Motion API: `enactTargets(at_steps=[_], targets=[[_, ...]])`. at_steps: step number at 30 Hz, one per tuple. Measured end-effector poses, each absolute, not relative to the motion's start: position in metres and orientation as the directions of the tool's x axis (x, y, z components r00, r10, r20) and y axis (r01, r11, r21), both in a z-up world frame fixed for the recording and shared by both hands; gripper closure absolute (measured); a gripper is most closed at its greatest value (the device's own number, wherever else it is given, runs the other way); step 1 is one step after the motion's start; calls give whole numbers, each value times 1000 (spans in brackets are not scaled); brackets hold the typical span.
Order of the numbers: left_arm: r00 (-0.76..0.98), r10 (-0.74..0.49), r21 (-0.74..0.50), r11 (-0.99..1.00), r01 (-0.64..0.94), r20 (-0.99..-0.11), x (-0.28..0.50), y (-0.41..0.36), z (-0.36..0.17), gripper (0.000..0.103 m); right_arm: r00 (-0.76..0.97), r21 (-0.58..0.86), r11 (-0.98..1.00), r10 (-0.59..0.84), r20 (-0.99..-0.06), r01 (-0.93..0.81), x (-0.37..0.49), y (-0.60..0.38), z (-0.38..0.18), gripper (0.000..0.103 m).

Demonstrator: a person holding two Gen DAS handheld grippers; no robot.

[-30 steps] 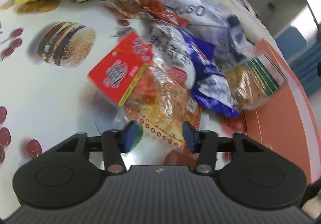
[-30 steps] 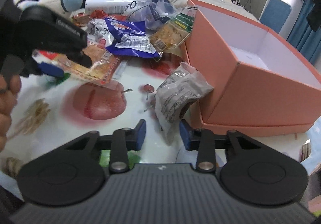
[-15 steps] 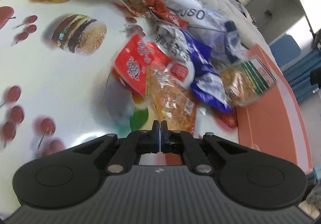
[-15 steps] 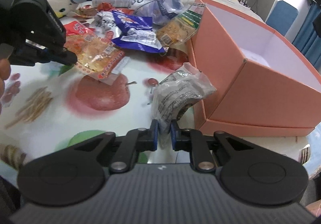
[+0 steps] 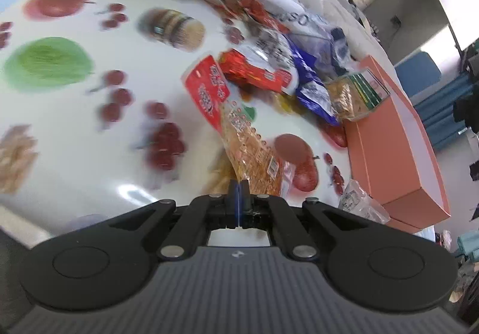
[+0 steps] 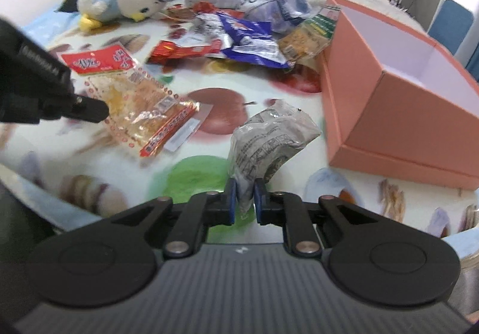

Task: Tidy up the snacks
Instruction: 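Grasp the clear nut bag with the right gripper while the left grasps the red spicy packet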

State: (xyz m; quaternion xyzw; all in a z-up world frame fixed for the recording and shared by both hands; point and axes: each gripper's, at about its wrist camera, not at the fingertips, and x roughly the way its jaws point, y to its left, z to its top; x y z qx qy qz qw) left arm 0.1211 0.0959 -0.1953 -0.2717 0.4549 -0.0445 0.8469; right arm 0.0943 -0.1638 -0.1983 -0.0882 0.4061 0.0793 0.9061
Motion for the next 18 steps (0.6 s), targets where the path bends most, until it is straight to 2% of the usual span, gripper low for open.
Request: enactTargets(at_steps=[7,10,11,12,14,18], targets=[[569,-286,-474,855,-212,-771,115,120,-198,101,648,13,982,135,-749,-190,94,-166,-200,86],[551,-303,-475,857,-199,-778,114,123,-198,88,654,54,986,144,-742,-156,95,-172,-199,82],[545,-294,-460,866,-197,-785,113,122,-196,76,658,60,987,144,-739,-149,95,-174,-198,70],[545,-282,-445,875,-192,-790,111,123,-194,64,663,64,988,143,-735,-142,95,-175,-198,50],[552,-269,-425,888,-175,-789,106,122,-188,49,681,70,991,128,-721,-113,94,-179,-197,27],[555,-228,-364,919,-148,-800,101,116,-175,31,709,111,992,125,-694,-67,97,-189,-196,25]])
